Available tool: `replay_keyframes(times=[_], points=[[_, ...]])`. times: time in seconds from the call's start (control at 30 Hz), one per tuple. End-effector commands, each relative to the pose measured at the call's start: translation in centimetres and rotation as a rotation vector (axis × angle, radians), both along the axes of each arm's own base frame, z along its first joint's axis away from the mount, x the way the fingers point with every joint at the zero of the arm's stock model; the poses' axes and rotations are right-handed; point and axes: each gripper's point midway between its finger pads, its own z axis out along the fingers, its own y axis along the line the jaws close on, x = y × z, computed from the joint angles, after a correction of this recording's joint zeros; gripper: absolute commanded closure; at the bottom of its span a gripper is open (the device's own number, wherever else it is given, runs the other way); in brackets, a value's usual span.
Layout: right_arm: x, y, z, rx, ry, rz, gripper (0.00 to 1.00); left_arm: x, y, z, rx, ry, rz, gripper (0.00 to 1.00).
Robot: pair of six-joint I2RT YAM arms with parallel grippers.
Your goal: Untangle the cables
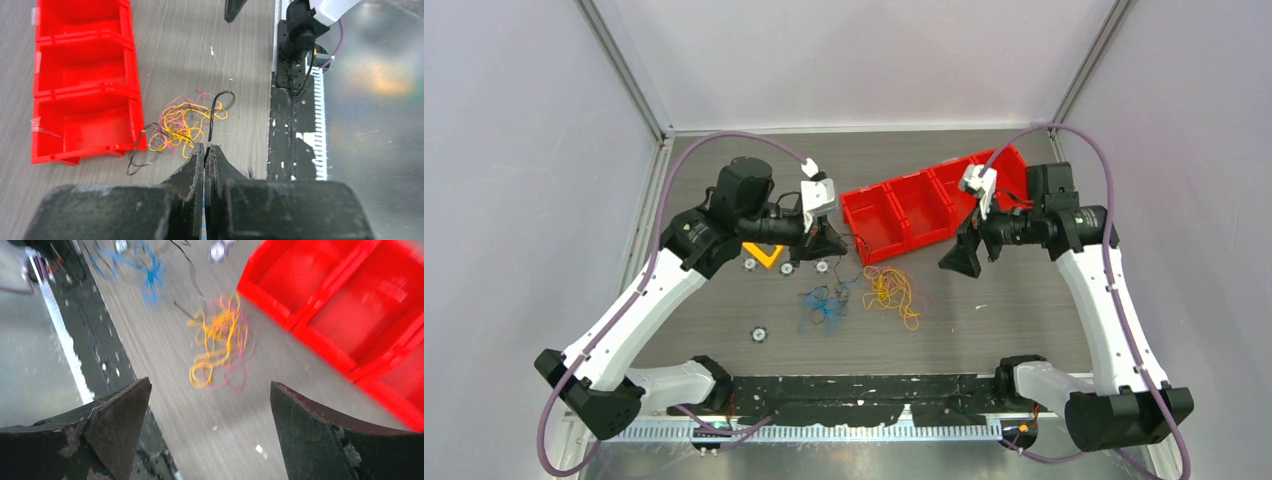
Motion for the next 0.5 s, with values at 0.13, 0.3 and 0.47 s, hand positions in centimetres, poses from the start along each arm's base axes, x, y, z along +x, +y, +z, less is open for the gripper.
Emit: replay_keyframes(times=[0.13, 0.3, 0.47], points=[[-0.3, 7.2, 14.3, 0.396, -0.248, 0.078, 0.05, -0.2, -0.7, 1.8, -0.033, 0.191, 0.08, 1.0], [-0.7, 11.6, 14.4, 0.477, -0.284, 0.117, 0.04, -0.3, -1.4, 3.6, -0.097, 0.274, 0.11, 1.0], [-0.9, 14.9, 13.4, 0.549, -0.217, 0.156, 0.07, -0.1, -1.9, 5.0, -0.169, 0.348, 0.129, 1.0]])
